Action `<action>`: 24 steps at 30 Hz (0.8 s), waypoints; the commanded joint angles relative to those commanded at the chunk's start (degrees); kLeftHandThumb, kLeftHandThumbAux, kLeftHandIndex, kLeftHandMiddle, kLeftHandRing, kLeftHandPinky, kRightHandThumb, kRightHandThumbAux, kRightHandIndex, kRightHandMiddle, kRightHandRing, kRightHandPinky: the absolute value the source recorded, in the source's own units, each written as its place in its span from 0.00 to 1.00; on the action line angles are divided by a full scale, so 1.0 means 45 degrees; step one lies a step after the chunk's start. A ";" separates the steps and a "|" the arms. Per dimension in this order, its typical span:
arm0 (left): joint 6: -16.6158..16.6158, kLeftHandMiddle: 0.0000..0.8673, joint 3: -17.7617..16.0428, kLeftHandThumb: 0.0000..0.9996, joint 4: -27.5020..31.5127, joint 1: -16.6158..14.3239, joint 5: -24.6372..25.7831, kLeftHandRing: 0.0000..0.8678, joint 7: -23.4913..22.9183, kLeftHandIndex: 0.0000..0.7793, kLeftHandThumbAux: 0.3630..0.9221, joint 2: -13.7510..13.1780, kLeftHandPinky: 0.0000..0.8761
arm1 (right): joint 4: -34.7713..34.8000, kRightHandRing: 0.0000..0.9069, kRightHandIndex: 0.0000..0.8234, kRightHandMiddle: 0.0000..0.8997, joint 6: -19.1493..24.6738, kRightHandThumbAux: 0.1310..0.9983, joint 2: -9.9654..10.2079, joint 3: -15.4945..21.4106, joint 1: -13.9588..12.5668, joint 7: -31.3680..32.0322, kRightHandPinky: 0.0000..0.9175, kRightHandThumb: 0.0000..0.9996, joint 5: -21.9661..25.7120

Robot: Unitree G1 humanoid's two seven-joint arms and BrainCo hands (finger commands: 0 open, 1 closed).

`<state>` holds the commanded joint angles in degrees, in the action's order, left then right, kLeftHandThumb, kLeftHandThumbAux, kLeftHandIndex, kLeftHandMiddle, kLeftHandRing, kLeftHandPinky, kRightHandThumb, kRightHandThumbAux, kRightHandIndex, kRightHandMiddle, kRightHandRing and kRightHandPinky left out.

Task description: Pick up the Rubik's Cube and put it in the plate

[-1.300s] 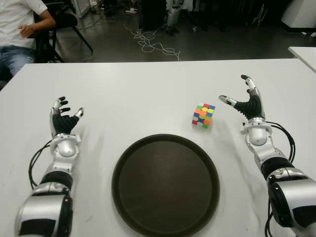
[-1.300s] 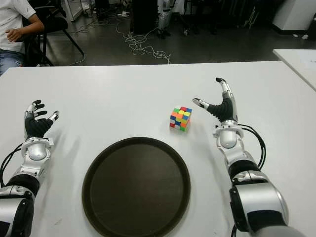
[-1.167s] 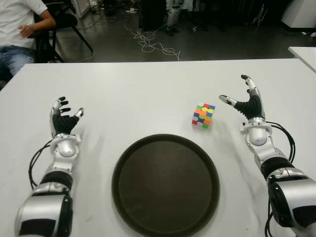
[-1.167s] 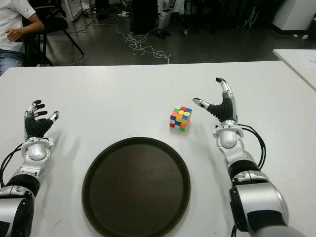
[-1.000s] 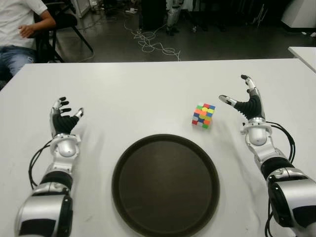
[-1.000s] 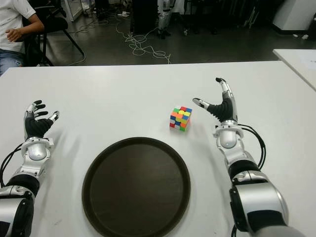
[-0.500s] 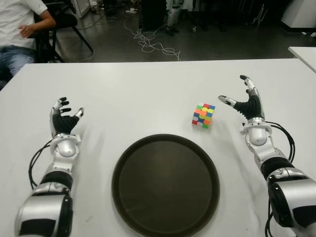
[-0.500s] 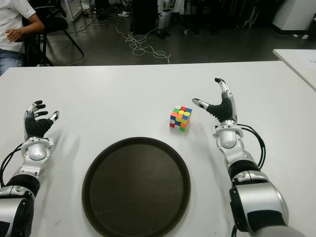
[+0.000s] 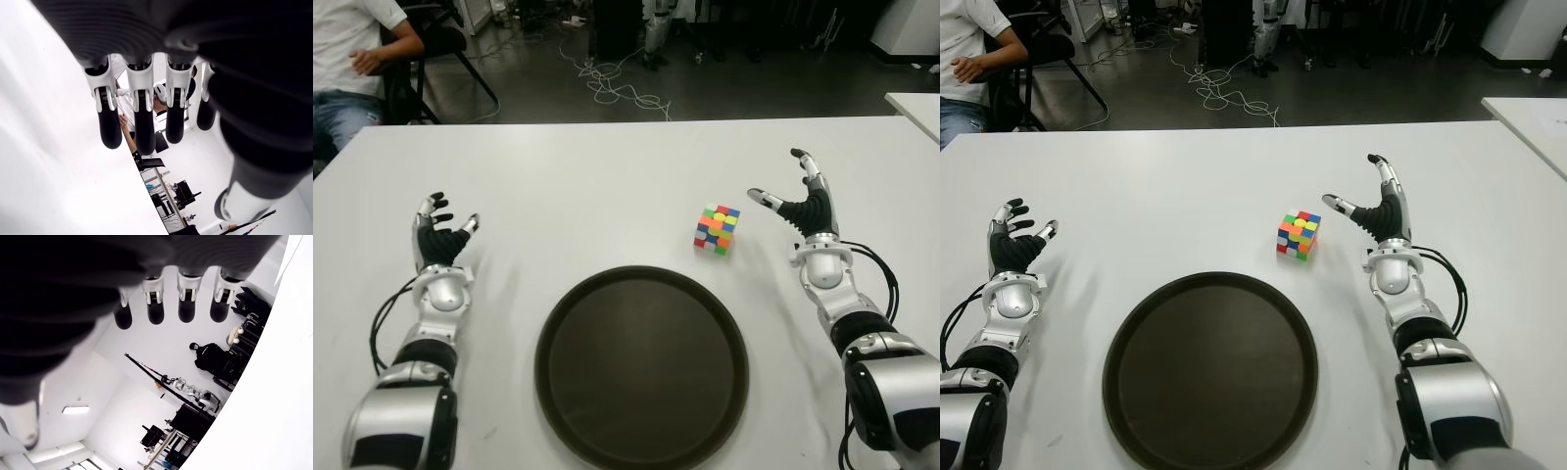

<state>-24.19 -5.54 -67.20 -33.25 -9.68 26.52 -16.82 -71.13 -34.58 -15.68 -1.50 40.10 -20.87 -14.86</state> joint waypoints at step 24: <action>0.0042 0.28 0.0148 0.10 0.0058 -0.0005 -0.0133 0.31 0.0250 0.23 0.70 0.0142 0.36 | -0.0023 0.00 0.08 0.01 -0.0159 0.55 -0.0211 -0.0129 -0.0071 0.0383 0.03 0.00 -0.0142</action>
<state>-24.00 -4.87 -66.94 -33.27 -10.28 27.64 -16.19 -71.24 -35.29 -16.63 -2.08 39.78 -19.15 -15.49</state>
